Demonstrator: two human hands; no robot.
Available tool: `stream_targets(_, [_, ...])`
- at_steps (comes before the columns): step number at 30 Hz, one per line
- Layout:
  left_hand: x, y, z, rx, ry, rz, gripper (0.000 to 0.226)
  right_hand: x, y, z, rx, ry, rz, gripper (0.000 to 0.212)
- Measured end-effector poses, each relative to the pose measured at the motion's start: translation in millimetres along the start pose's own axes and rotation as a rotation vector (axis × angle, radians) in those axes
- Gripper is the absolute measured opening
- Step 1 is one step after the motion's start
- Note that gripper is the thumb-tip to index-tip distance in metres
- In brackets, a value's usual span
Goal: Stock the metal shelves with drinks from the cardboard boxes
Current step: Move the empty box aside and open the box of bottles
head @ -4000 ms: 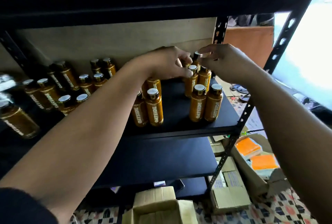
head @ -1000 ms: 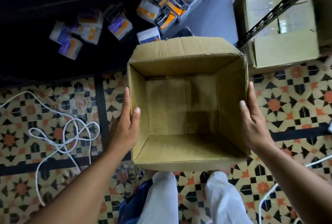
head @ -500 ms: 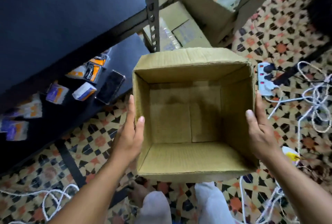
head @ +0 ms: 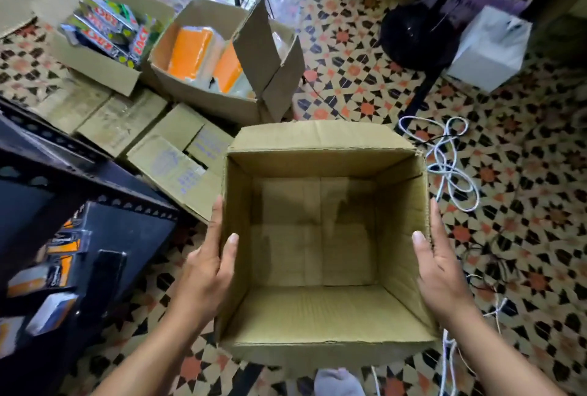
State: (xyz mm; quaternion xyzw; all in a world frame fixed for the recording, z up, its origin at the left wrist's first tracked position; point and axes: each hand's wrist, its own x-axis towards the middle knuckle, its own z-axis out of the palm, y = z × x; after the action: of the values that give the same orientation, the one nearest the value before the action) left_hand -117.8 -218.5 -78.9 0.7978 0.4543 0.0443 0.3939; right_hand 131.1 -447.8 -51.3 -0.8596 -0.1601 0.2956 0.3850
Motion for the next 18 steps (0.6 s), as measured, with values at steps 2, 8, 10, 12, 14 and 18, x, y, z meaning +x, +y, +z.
stream_targets(2, [19.6, 23.2, 8.2, 0.009, -0.003, 0.035, 0.077, 17.8, -1.2, -18.4, 0.004, 0.017, 0.005, 0.059])
stream_targets(8, [73.7, 92.9, 25.5, -0.009, -0.031, 0.100, 0.076, 73.2, -9.7, -72.9, 0.033, 0.050, 0.022, 0.058])
stream_targets(10, [92.2, 116.0, 28.4, -0.021, -0.038, 0.103, 0.074, 90.7, -15.4, -88.9, 0.035, 0.055, 0.016, 0.059])
stream_targets(12, [112.1, 134.7, 30.1, -0.005, -0.037, 0.109, 0.073, 106.5, -21.9, -103.1, 0.037, 0.075, 0.019, 0.059])
stream_targets(14, [131.8, 148.1, 30.7, 0.005, -0.022, 0.118, 0.073, 119.6, -26.1, -112.6, 0.026, 0.101, 0.034, 0.058])
stream_targets(18, [162.8, 162.1, 32.2, 0.002, -0.023, 0.154, 0.075, 137.8, -32.3, -117.6, 0.017, 0.149, 0.042, 0.057])
